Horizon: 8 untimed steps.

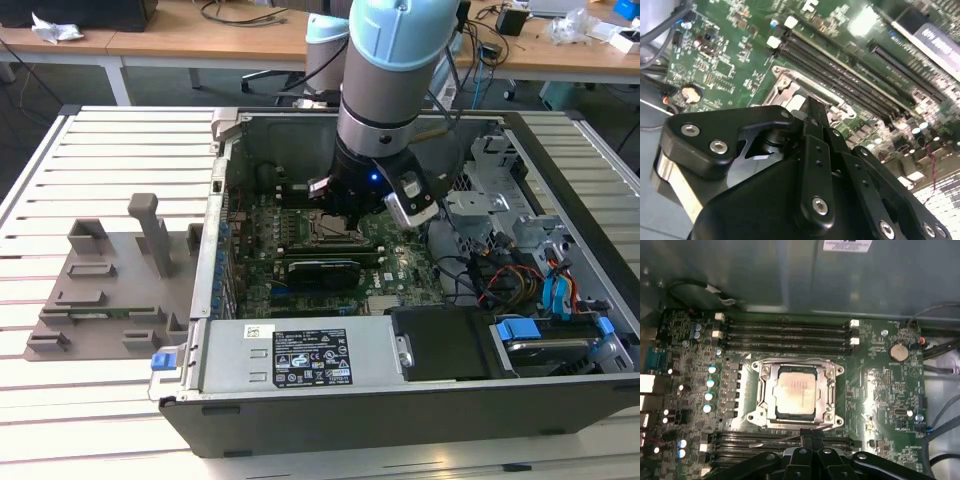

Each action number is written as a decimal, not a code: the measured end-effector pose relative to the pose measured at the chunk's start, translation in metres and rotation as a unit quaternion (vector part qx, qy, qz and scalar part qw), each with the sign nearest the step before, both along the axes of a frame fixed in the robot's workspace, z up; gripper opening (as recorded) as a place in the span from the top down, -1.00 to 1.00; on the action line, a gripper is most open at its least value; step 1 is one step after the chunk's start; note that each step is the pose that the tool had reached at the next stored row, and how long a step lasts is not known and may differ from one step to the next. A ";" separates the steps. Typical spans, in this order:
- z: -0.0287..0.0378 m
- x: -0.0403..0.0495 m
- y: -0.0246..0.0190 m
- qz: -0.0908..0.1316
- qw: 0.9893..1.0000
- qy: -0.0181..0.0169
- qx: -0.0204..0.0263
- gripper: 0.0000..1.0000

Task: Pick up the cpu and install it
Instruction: 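Install the second cpu locking lever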

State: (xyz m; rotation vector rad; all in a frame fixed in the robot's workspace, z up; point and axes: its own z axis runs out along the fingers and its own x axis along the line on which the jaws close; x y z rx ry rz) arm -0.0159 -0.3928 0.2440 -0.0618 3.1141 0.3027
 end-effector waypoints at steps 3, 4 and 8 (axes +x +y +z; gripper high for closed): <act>-0.0073 -0.0097 -0.0011 0.000 1.000 0.000 0.000 0.79; -0.0098 -0.0122 -0.0014 0.000 1.000 0.000 0.000 0.79; -0.0214 -0.0235 -0.0020 0.000 1.000 0.000 0.000 0.79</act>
